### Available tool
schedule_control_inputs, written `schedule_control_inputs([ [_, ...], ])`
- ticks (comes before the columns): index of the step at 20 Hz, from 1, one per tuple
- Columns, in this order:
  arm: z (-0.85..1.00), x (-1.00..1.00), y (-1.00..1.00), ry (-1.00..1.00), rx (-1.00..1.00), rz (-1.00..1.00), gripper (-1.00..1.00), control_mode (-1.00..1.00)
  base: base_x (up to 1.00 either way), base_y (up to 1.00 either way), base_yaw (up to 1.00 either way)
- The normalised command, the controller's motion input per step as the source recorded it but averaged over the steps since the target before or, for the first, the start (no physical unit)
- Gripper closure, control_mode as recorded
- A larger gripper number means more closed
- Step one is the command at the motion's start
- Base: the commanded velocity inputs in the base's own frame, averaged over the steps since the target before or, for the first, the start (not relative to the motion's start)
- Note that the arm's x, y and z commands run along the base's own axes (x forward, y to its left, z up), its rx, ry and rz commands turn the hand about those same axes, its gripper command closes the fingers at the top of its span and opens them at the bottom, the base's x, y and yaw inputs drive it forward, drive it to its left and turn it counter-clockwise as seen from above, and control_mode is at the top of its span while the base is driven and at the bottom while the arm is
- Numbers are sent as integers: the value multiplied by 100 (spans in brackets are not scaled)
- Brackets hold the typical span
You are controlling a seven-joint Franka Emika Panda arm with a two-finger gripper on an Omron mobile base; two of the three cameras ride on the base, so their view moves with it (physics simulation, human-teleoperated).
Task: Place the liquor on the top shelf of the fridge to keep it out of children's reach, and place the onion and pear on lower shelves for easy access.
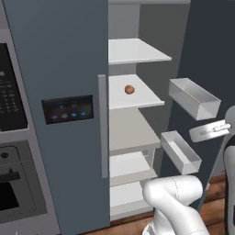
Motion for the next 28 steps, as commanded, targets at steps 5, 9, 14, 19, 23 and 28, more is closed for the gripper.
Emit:
schedule_control_inputs([
  [5,0,0,0,0,0,0,-100,100,-42,-84,-3],
  [9,0,0,0,0,0,0,-100,100,-100,-21,0],
  [14,0,0,0,0,0,0,-100,100,-100,-5,1],
  [19,0,0,0,0,0,0,-100,100,-37,-66,-2],
  [23,0,0,0,0,0,0,-100,100,2,-100,-8],
  [28,0,0,0,0,0,0,-100,100,22,-100,-9],
])
